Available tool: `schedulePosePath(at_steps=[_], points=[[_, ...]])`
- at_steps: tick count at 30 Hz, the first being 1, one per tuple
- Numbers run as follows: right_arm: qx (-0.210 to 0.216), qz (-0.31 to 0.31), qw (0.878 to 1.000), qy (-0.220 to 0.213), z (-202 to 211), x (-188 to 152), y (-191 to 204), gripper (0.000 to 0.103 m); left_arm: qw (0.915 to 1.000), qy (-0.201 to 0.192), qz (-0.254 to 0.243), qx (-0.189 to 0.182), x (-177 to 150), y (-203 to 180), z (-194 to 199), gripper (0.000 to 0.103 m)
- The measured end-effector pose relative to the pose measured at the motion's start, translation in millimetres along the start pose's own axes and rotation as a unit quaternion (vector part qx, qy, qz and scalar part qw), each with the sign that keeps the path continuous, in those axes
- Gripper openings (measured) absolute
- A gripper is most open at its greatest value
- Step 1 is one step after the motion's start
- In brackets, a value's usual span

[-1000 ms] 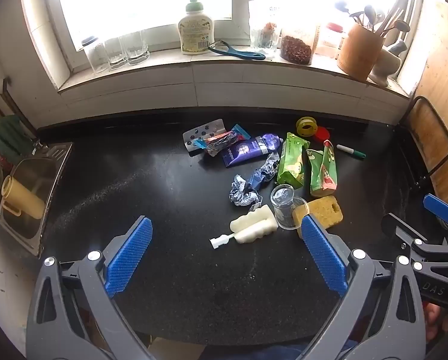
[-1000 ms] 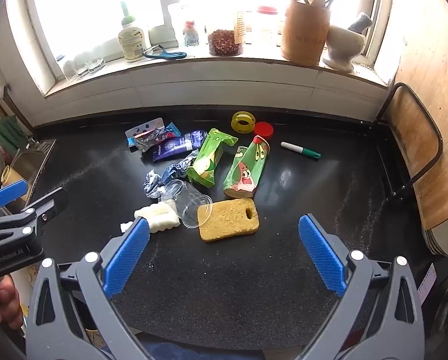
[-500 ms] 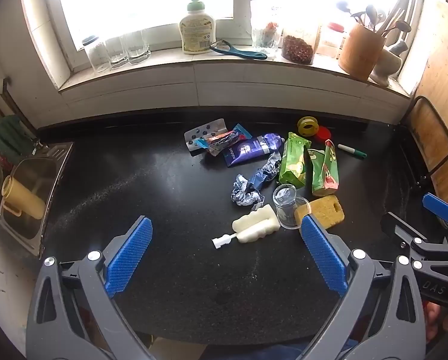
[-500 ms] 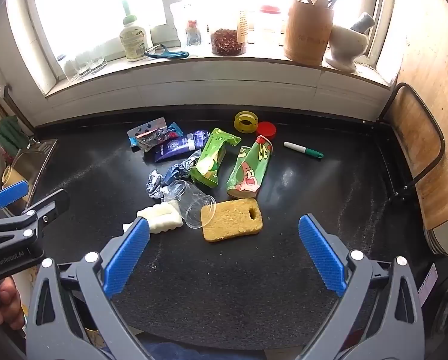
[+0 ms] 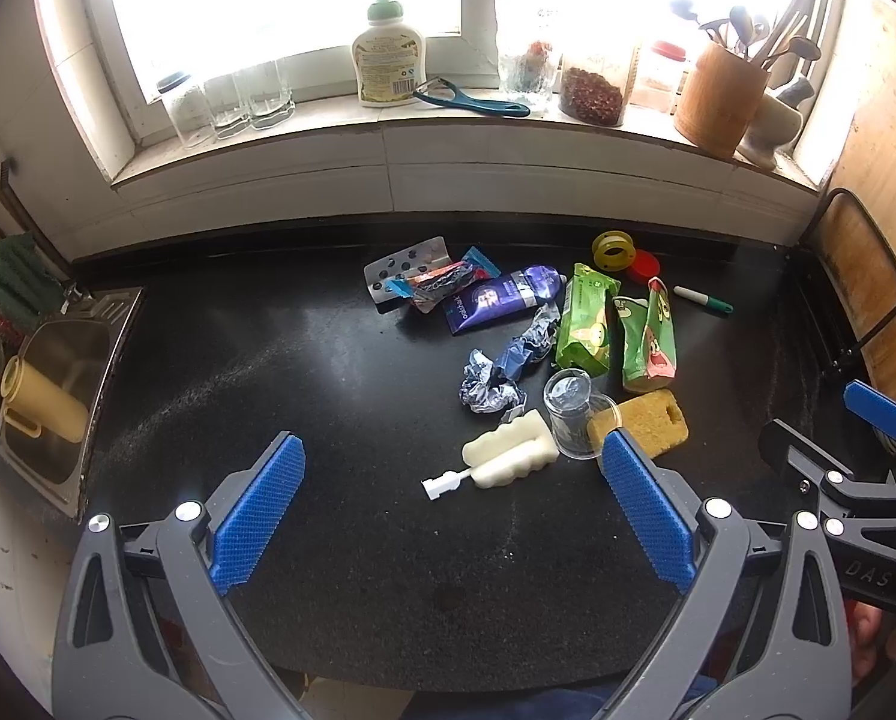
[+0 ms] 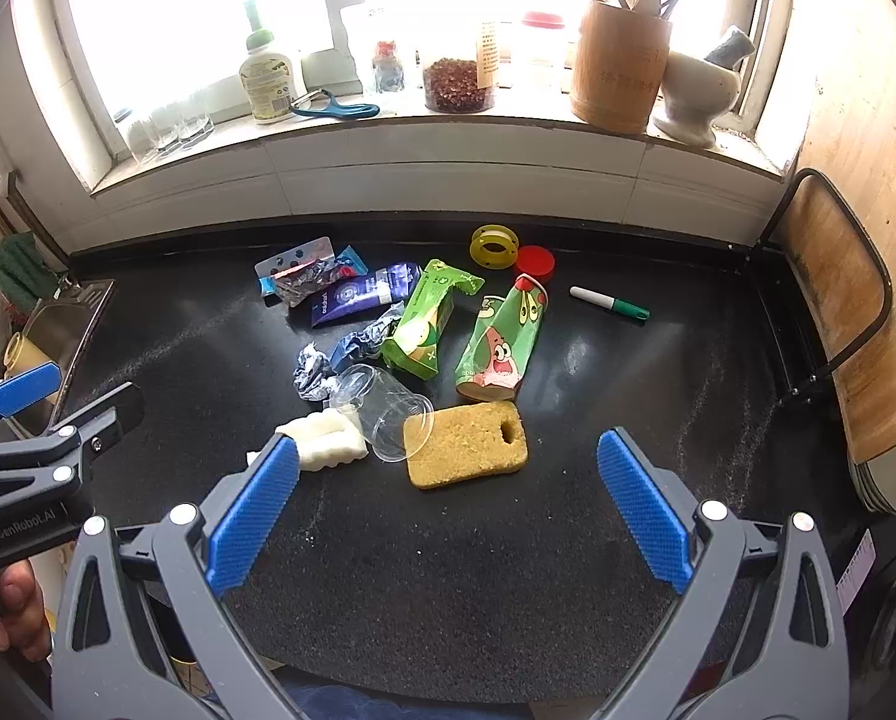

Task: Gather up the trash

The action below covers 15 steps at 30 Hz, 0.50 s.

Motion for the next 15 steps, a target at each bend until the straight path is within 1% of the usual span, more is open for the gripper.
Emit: schedulePosePath(at_steps=[15], points=[[0.000, -0.001, 1.000, 0.001, -0.8, 2.4, -0.1, 0.097, 1.0000, 0.001, -0.002, 0.000, 2.1, -4.7, -3.8, 0.097]])
Point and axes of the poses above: each gripper's, at about its wrist camera, not at the fingertips, and z roughly against the way its jaws point, y to its left, x to its top, the point moved 7 cm from there along -z, roughly the way its jaws point, and after that the axes turned 14 degrees about -z, right-handed, at the moved point
